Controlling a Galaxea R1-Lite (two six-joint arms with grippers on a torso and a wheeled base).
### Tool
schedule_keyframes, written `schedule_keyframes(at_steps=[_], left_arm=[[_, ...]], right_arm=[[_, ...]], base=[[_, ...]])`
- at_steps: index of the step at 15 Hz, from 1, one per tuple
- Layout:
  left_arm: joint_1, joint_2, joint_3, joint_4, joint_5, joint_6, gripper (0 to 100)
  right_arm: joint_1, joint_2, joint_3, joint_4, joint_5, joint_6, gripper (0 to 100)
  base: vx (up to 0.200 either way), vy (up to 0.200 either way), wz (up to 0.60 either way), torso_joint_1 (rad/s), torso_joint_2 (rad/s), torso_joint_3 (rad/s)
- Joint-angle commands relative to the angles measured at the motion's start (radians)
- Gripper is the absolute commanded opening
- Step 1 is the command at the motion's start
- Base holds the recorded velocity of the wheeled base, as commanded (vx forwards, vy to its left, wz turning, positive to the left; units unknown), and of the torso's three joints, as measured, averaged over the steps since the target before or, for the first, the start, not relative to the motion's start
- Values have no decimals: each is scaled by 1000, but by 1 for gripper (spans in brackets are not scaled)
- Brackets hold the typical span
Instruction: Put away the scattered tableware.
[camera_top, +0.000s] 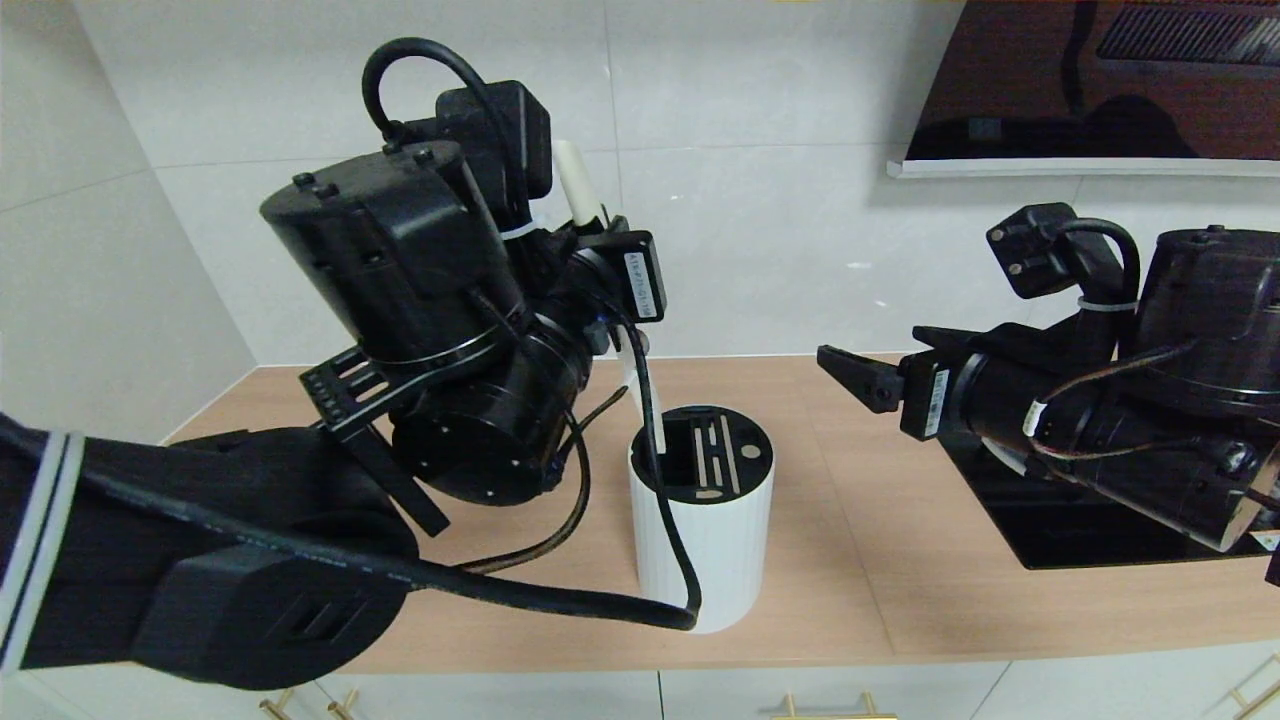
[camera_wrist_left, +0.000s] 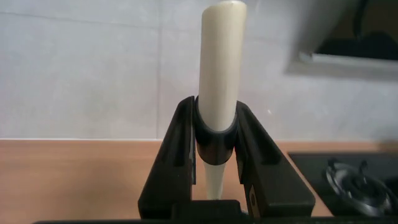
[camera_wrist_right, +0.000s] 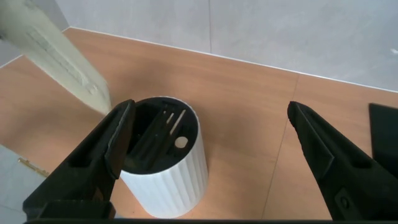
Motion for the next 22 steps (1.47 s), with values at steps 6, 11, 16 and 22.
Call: schedule_keyframes(at_steps=[6,11,16,22], left_arm=[[-29,81,5,-30,38,0,0],[-29,126,2,-59,39,0,0],[-41,143,7,-61,54,-1,0],[-50,189,30,-66,77,-6,0]], right_arm=[[0,4,2,0,0,0,100],[0,4,2,0,0,0,100],[0,5,2,0,0,0,100],[0,11,6,-5,0,0,100]], base=[[0,0,0,0,0,0],[0,0,0,0,0,0],[0,0,0,0,0,0],[0,0,0,0,0,0]])
